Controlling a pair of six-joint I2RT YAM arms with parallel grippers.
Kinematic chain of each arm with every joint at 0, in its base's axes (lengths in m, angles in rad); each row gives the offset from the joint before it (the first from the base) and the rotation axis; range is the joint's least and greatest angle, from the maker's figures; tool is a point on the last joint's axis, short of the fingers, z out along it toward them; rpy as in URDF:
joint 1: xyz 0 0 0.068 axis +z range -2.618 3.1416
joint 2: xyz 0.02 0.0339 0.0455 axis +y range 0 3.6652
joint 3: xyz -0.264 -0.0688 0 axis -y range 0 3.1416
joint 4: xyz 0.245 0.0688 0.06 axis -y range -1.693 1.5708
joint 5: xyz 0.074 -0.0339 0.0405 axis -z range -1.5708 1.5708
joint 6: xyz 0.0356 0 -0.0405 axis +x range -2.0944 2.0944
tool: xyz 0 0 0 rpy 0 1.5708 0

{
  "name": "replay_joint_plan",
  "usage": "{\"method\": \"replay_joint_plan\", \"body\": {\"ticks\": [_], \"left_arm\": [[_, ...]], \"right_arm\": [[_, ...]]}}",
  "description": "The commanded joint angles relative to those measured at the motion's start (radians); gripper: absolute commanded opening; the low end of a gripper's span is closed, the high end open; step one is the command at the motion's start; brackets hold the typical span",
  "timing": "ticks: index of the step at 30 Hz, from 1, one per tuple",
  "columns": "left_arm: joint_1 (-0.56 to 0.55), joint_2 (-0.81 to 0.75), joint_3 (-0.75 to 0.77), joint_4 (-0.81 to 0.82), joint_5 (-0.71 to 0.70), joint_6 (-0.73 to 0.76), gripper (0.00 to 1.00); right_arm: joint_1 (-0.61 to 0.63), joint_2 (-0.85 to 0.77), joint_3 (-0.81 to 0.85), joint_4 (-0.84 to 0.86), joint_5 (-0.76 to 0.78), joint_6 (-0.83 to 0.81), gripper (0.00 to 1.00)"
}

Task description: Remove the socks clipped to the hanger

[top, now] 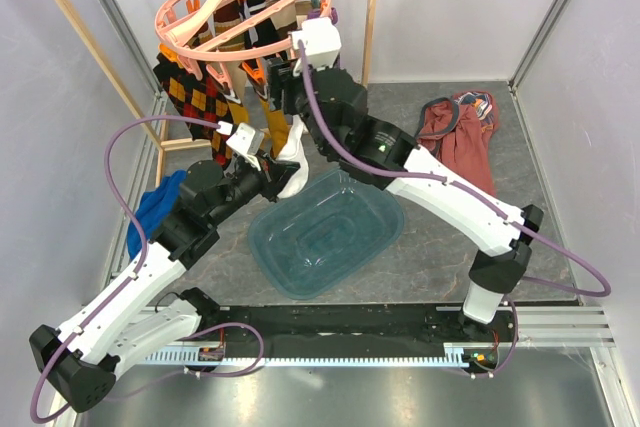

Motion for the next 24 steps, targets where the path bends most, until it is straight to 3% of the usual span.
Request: {"method": "replay_joint_plan", "body": {"ticks": [1,5,12,17,21,24], "left_arm": [[0.001,-0.001,0.032,0.022,0.023,-0.012,0.02],[0.001,-0.006,0.031,0.022,0.021,-0.011,0.02],[0.001,-0.009,0.031,0.022,0.02,-0.014,0.02],[0.001,-0.011,0.029,0.022,0.021,-0.012,0.02],[0.001,-0.009,0.028,0.022,0.02,-0.014,0.02],[0.001,-0.011,0.029,0.022,0.018,-0.014,0.02]], "right_arm": [[0.036,0.044,0.097,0.016,0.136,-0.134,0.71],[0.047,0.087,0.147,0.036,0.241,-0.2,0.71],[0.049,0.135,0.192,0.07,0.262,-0.248,0.66],[0.049,0.139,0.195,0.099,0.259,-0.26,0.44],[0.049,0.13,0.186,0.108,0.256,-0.264,0.17],[0.049,0.12,0.166,0.117,0.248,-0.254,0.08]]}}
